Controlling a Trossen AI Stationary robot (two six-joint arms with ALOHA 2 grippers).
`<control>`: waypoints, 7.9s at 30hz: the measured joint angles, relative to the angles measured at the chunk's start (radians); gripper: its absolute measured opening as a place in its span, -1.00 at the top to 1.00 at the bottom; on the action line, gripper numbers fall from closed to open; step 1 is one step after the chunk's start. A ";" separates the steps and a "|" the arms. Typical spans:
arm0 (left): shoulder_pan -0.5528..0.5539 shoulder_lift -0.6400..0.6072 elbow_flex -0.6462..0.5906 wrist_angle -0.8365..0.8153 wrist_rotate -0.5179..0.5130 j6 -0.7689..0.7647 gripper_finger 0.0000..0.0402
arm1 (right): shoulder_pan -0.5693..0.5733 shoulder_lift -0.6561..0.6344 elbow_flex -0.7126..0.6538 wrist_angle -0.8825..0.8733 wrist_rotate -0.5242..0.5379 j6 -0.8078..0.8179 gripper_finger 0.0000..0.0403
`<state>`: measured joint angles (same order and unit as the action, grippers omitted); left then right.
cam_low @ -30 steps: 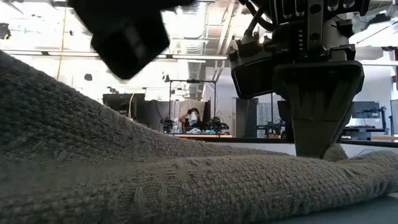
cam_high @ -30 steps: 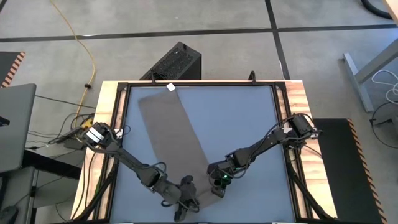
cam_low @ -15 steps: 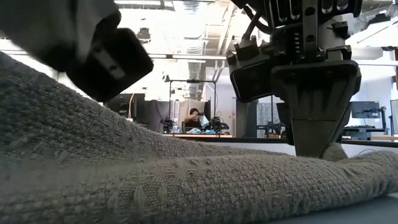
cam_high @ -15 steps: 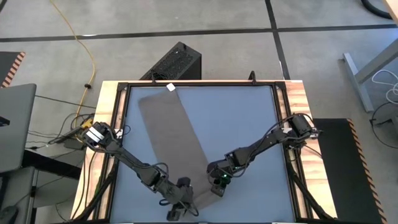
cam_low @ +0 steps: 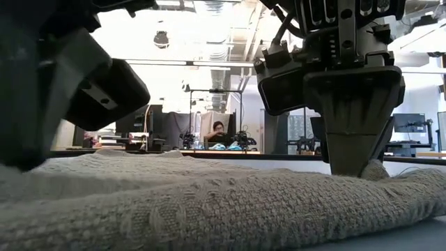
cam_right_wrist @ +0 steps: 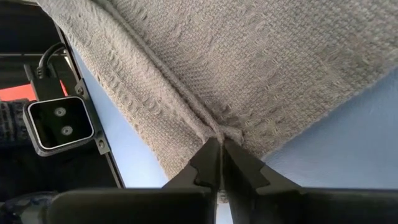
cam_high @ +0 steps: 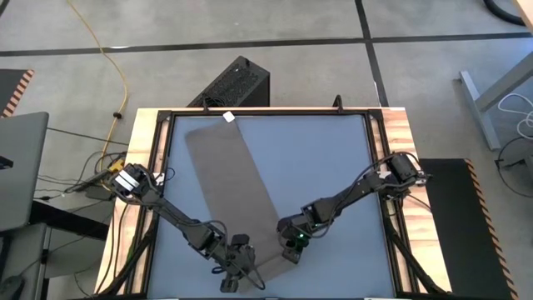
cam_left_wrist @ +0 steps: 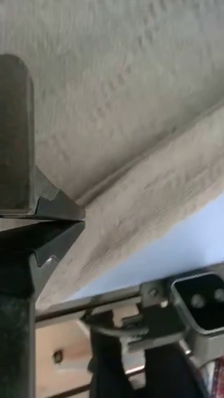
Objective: Roll towel
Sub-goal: Roll the grey towel
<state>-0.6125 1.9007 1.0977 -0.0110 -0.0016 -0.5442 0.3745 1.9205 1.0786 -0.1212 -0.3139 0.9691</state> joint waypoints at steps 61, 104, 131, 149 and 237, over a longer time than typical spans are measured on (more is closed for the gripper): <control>-0.027 0.000 -0.008 -0.052 -0.110 -0.037 1.00 | 0.013 -0.450 -0.005 -0.046 0.408 -0.581 0.25; -0.112 -0.020 -0.007 0.149 -0.351 0.042 1.00 | 0.248 -0.002 0.029 -0.013 0.500 -0.892 0.49; -0.197 0.141 -0.006 0.207 -0.318 -0.250 1.00 | 0.032 -0.002 0.027 0.009 -0.209 -0.446 0.88; -0.246 -0.002 -0.008 0.095 -0.438 -0.114 0.88 | -0.030 -0.002 0.027 -0.018 -0.285 -0.445 0.89; -0.229 0.204 0.178 -0.319 -0.345 -0.214 0.63 | -0.010 -0.002 0.028 -0.008 -0.202 -0.068 0.87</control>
<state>-0.8413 2.1042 1.2756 -0.3300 -0.3471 -0.7586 0.3650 1.9186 1.1069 -0.1291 -0.5156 0.9016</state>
